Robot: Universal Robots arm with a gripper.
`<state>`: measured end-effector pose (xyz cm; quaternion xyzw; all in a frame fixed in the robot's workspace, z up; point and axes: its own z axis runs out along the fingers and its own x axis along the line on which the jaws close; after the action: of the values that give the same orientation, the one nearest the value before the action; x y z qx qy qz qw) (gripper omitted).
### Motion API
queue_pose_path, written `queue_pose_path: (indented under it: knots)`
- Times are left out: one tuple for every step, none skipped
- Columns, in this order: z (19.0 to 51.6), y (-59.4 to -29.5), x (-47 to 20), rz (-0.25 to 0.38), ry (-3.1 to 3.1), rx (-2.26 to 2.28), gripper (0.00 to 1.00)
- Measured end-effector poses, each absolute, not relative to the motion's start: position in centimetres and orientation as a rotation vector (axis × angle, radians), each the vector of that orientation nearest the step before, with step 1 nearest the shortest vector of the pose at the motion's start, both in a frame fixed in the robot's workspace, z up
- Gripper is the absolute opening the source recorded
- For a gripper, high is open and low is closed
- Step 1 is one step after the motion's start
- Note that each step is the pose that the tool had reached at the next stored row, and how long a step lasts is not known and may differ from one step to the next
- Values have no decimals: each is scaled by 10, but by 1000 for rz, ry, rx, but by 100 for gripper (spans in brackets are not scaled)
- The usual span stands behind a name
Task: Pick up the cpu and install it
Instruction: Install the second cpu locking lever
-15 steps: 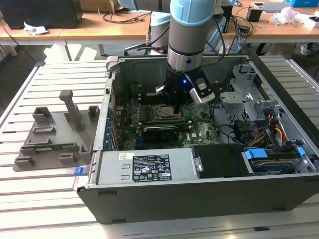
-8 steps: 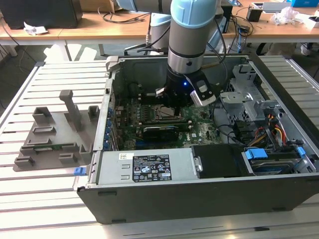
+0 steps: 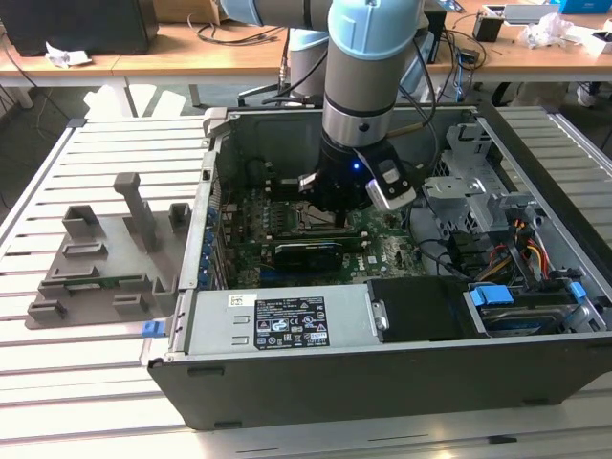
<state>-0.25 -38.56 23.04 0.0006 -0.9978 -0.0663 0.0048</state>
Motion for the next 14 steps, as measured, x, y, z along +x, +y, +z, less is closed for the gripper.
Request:
queue_pose_path:
  knots:
    - [230,-386,-4,-207,-3125,2,11]
    - [230,-386,-5,-207,-3125,2,11]
    - [230,-386,-7,-208,-3125,2,11]
    - [230,-386,-9,-208,-3125,2,11]
    - [230,-386,-11,-209,-3125,2,11]
    - [230,-386,-13,-209,-3125,2,11]
    - [230,-386,-14,-210,-3125,2,11]
    - [230,-386,-16,-211,-3125,2,11]
    - [230,-386,-18,-212,-3125,2,11]
    - [230,-386,-20,-217,-3124,2,11]
    - [230,-386,-23,-220,-3124,2,11]
    - [229,-386,-26,-223,-3124,2,11]
    - [229,-386,-30,-225,-3124,2,11]
    - [226,-386,-35,-227,-3124,2,11]
